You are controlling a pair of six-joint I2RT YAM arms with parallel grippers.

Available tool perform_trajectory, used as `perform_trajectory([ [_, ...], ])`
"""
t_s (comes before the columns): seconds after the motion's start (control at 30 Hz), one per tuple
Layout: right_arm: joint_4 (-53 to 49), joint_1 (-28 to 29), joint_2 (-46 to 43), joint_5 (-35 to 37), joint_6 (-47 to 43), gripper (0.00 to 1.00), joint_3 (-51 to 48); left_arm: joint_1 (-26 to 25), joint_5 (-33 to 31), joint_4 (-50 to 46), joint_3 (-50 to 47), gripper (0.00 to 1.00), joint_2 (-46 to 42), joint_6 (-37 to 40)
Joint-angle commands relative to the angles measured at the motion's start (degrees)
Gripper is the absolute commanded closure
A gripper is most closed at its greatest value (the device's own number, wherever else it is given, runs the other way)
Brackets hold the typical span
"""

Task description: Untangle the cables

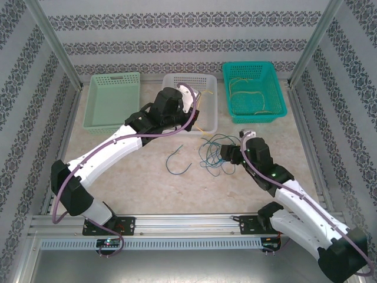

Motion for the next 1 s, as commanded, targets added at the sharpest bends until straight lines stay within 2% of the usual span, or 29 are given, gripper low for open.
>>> perform_trajectory([
  [0.0, -4.45, -0.20, -0.75, -1.97, -7.87, 0.27, 4.76, -0.14, 3.40, 1.91, 0.52, 1.00, -1.89, 1.55],
  [0.13, -6.42, -0.02, 2.21, -7.95, -17.07, 0.26, 10.14, -0.14, 6.51, 1.61, 2.11, 1.00, -0.75, 1.62],
  [0.23, -3.57, 0.80, 4.69, -11.60, -19.74, 0.23, 12.38, -0.14, 7.08, 2.51, 2.66, 1.00, -0.22, 1.06],
  [0.5, -1.29, 3.04, 13.19, -15.48, -26.29, 0.20, 16.65, -0.13, 9.70, 1.68, 4.99, 1.00, 0.20, 1.06],
  [0.6, -1.44, 3.76, 16.69, -11.80, -28.16, 0.20, 18.62, 0.11, 11.55, 1.74, 5.30, 1.00, -0.03, 0.93],
  [0.8, 0.78, 3.16, 18.12, -6.74, -29.93, 0.26, 19.40, 0.81, 14.51, -0.05, 5.79, 1.00, -0.51, 0.70],
  [0.97, 1.82, 1.24, 17.72, -8.47, -29.51, 0.43, 18.79, 2.29, 17.35, 1.96, 3.92, 1.00, -1.26, -1.38],
])
